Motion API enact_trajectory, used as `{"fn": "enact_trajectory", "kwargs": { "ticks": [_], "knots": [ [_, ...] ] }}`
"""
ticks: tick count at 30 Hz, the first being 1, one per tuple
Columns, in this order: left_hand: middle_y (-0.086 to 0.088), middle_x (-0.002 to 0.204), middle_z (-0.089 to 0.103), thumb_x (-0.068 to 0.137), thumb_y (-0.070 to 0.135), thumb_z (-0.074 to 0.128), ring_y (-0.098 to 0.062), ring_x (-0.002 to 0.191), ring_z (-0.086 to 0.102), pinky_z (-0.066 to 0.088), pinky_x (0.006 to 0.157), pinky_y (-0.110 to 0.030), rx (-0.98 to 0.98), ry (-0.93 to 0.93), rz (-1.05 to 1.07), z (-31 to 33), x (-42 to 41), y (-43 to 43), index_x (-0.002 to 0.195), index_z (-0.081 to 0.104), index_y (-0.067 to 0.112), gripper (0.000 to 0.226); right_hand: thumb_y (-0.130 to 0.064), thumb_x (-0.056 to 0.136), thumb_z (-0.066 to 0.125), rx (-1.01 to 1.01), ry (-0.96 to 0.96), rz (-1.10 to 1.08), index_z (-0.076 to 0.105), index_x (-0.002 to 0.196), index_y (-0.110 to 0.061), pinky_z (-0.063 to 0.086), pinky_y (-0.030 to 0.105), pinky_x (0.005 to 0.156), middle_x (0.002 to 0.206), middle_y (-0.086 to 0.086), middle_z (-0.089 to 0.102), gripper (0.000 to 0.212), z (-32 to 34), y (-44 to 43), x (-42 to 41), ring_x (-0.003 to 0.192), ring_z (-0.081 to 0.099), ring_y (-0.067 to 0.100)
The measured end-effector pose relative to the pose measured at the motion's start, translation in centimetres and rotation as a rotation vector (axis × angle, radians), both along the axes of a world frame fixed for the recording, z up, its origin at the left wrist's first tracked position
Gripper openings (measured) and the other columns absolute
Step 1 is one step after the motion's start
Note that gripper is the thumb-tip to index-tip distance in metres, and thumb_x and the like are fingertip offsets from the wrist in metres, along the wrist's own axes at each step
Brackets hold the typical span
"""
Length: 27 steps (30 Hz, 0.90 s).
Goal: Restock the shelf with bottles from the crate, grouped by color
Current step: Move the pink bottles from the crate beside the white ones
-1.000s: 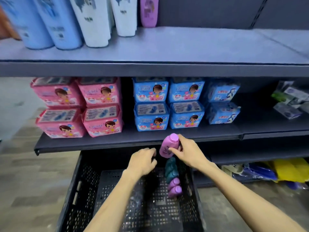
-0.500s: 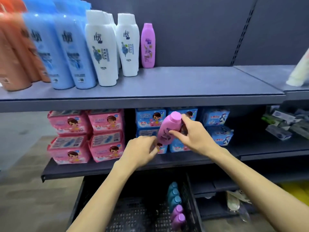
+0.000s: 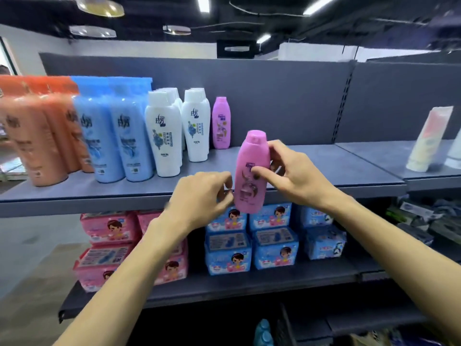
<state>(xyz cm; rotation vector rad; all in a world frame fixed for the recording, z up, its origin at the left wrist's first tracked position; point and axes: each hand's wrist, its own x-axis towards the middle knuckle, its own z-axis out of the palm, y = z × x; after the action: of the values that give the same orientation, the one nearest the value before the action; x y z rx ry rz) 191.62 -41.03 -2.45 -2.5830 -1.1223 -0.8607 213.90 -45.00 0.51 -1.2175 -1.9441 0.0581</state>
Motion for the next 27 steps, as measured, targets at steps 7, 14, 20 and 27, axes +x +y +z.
{"fn": "enact_trajectory", "kwargs": {
  "ticks": [7, 14, 20, 27],
  "knots": [
    [0.010, 0.081, 0.066, 0.088, 0.034, 0.053, -0.017, 0.076, 0.058, 0.035, 0.060, -0.029, 0.111, -0.035, 0.028, 5.3, 0.1, 1.7, 0.094, 0.059, 0.026, 0.012, -0.028, 0.095, 0.067, 0.055, -0.009, 0.002, 0.053, 0.124, -0.013, 0.044, 0.009, 0.066, 0.089, -0.016, 0.065, 0.035, 6.4, 1.3, 0.0, 0.073, 0.061, -0.002],
    [0.006, 0.086, 0.068, 0.088, 0.035, 0.054, -0.025, 0.085, 0.061, 0.051, 0.069, -0.036, 0.136, -0.002, 0.070, 8.2, 0.1, 3.4, 0.098, 0.059, 0.024, 0.016, -0.026, 0.096, 0.066, 0.024, 0.018, 0.011, 0.052, 0.123, -0.012, 0.049, 0.009, 0.061, 0.090, -0.006, 0.065, 0.034, 8.3, 2.6, 0.3, 0.072, 0.060, -0.007],
    [0.006, 0.089, 0.069, 0.088, 0.038, 0.053, -0.026, 0.087, 0.062, 0.051, 0.072, -0.037, 0.136, 0.022, 0.088, 8.4, 0.2, 4.4, 0.101, 0.058, 0.025, 0.018, -0.029, 0.097, 0.065, -0.005, -0.006, -0.009, 0.051, 0.124, -0.012, 0.050, 0.011, 0.062, 0.095, 0.002, 0.069, 0.035, 8.1, 4.0, 0.4, 0.079, 0.065, 0.003],
    [-0.001, 0.089, 0.067, 0.087, 0.036, 0.052, -0.029, 0.087, 0.061, 0.044, 0.062, -0.032, 0.173, 0.218, 0.158, 7.6, 0.9, 6.5, 0.097, 0.055, 0.020, 0.019, -0.037, 0.097, 0.062, -0.120, -0.062, -0.057, 0.048, 0.122, -0.019, 0.056, 0.041, 0.082, 0.098, 0.001, 0.071, 0.033, 6.3, 7.5, 0.8, 0.088, 0.068, 0.019]
  ]
}}
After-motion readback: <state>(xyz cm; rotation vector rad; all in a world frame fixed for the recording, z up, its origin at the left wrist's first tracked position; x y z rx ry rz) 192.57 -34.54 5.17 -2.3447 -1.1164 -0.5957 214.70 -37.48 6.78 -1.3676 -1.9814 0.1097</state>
